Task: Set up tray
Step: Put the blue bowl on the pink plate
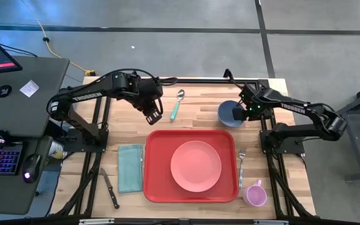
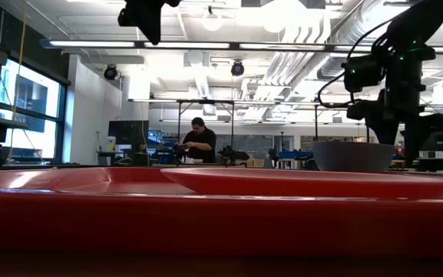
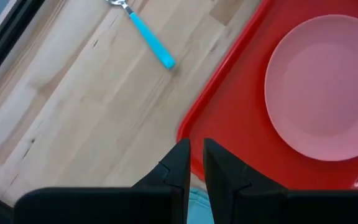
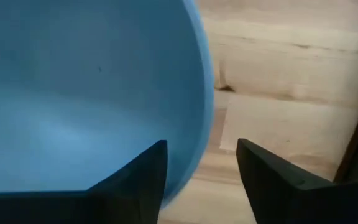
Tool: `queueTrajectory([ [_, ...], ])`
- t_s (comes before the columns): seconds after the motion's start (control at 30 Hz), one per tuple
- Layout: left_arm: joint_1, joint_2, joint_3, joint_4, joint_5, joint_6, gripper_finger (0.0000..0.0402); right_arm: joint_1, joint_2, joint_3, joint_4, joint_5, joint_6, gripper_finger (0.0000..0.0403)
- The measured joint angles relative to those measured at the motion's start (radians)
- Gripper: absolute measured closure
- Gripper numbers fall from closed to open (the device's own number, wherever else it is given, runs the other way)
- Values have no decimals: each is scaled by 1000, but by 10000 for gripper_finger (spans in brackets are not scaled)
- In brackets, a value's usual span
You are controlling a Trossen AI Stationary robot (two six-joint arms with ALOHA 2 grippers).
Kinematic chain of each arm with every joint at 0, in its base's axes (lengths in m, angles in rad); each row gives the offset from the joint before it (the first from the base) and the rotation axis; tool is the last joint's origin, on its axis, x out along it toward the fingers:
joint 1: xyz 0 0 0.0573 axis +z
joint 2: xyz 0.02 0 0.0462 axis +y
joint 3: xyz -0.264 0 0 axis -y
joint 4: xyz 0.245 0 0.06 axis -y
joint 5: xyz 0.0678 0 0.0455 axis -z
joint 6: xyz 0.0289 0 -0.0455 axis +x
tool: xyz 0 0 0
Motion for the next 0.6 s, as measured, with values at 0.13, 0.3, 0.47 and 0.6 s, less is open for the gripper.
queueTrajectory([
  [0.13, 0, -17, 0, -17, -3, 36, 328, 20, 0, 1, 63, 16, 56, 288],
  [0.3, 1, -35, 0, -40, -29, 113, 328, 33, 0, 1, 130, -17, 79, 387],
  [0.47, 9, -53, 0, -64, -97, 187, 328, 65, -9, 50, 111, -65, 73, 383],
  [0.6, 54, -75, 0, -40, -122, 274, 328, 136, -36, 153, 69, -40, 93, 399],
])
